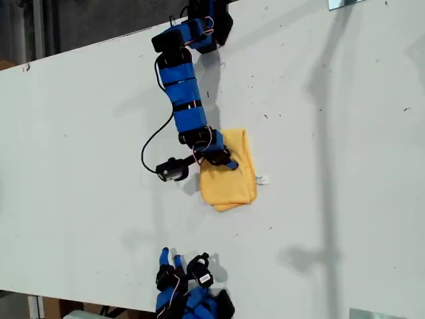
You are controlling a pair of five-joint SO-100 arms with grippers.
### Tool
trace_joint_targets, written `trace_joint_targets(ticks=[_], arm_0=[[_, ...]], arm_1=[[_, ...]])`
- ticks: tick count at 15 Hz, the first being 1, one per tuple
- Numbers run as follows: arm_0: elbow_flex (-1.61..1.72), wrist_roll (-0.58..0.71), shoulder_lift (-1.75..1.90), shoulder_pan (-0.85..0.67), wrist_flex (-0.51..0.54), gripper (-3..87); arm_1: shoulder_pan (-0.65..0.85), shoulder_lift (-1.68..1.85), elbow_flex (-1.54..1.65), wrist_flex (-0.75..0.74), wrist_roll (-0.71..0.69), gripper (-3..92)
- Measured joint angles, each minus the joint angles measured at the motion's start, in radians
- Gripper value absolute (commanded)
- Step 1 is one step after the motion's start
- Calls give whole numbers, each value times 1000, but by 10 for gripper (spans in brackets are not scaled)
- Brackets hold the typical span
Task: Grasp corners of a square towel and fold twice.
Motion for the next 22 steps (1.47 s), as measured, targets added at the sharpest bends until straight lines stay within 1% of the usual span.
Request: trace_joint_targets(ticks=[2, 4, 5, 6, 7, 8, 10, 11, 12, 14, 15, 16, 17, 18, 19, 20, 21, 22], arm_0=[[0, 0, 0, 0, 0, 163], [0, 0, 0, 0, 0, 162], [0, 0, 0, 0, 0, 162], [0, 0, 0, 0, 0, 162], [0, 0, 0, 0, 0, 164], [0, 0, 0, 0, 0, 162], [0, 6, 0, 0, 0, 162], [0, 25, 0, 9, 0, 162], [0, 44, 0, 23, -3, 162], [0, 97, 0, 103, -32, 160], [0, 133, 2, 169, -61, 159], [0, 209, 2, 225, -97, 157], [-5, 324, 2, 270, -114, 153], [-21, 379, 2, 291, -101, 145], [-23, 374, 2, 284, -37, 54], [-20, 296, 2, 252, 20, 12], [-12, 241, 2, 218, 25, 12], [-12, 229, 2, 206, 26, 12]], arm_1=[[14, 40, -2, 58, -8, 255], [67, 169, -15, 101, -66, 242], [120, 264, -29, 114, -115, 223], [193, 360, -32, 129, -160, 174], [281, 468, -23, 135, -192, 163], [380, 620, 66, 123, -209, 187], [531, 1058, 443, 37, -212, 105], [577, 1338, 678, 0, -201, 56], [586, 1612, 910, -20, -170, 8], [575, 2088, 1287, 5, -104, -1], [578, 2230, 1368, 41, -83, -1], [561, 2270, 1419, 35, -77, -1], [540, 2273, 1471, 9, -67, -1], [546, 2284, 1525, -6, -44, 1], [565, 2304, 1591, -5, 25, 19], [588, 2283, 1621, 17, 147, 43], [620, 2306, 1629, 127, 360, 44], [629, 2299, 1632, 212, 540, 45]])
